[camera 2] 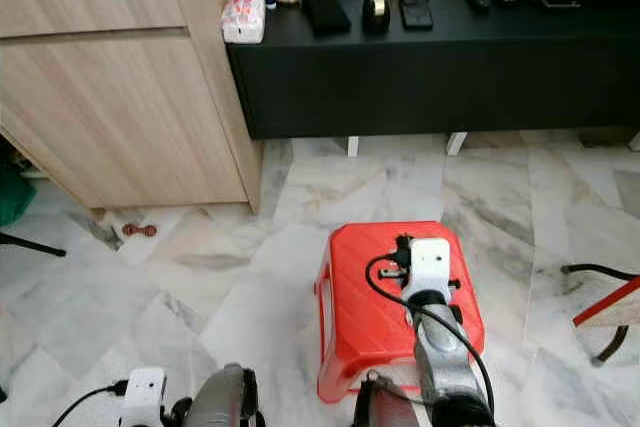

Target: Hang keys on a hook

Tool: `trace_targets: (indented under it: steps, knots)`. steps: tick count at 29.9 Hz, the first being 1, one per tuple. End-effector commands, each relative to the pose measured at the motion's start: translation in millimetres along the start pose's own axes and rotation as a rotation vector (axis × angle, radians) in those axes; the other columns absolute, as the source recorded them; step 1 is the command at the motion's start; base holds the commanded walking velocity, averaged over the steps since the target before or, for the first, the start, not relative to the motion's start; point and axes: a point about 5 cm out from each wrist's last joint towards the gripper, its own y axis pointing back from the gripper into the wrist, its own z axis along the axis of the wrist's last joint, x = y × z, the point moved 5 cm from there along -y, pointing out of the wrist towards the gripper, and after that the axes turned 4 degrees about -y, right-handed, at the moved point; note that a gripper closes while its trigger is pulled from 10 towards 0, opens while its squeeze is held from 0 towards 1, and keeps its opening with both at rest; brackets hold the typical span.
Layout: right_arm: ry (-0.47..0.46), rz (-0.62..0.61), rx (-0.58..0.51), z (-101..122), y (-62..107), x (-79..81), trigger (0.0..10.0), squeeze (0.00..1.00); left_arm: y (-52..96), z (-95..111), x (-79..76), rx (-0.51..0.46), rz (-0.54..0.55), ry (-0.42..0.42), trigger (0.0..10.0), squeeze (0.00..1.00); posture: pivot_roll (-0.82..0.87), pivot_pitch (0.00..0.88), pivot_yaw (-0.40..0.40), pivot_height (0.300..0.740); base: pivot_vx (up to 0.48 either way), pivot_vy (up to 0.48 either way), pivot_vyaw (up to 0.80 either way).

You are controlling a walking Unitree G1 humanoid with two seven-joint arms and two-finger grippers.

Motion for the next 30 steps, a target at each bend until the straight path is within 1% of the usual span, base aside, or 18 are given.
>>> trace_targets:
  steps: [1,4,7,12,20,30]
  knots:
    - [-0.013,-0.018,-0.041,7.5,1.3,-0.9,10.0,0.0,2.6,-12.9,-4.1,0.046,-0.012,0.01,10.0,0.0,0.08,0.078,-0.004,0.642,0.0,0.0,0.0]
    - [-0.003,-0.018,-0.005,-0.7,2.8,0.4,10.0,0.0,2.8,-13.7,-4.0,0.047,-0.012,0.014,10.0,0.0,0.08,0.067,-0.001,0.642,0.0,0.0,0.0]
    - [-0.021,-0.038,0.019,-4.7,1.6,-0.5,10.0,0.0,2.8,-14.1,-3.6,0.05,-0.011,0.018,10.0,0.0,0.09,0.056,0.001,0.642,0.0,0.0,0.0]
    - [-0.041,-0.049,0.024,-3.4,0.1,-0.4,10.0,0.0,3.0,-14.8,-2.8,0.053,-0.011,0.021,10.0,0.0,0.09,0.043,0.0,0.642,0.0,0.0,0.0]
    - [-0.037,-0.056,0.06,-9.2,-1.3,0.1,10.0,0.0,3.1,-15.4,-2.0,0.056,-0.012,0.026,10.0,0.0,0.09,0.027,0.0,0.642,-0.263,0.0,0.0]
    - [-0.043,-0.047,0.086,-14.4,-0.6,4.6,10.0,0.0,3.0,-15.4,-3.0,0.058,-0.021,0.024,10.0,0.0,0.08,0.006,0.002,0.642,-0.306,0.0,0.0]
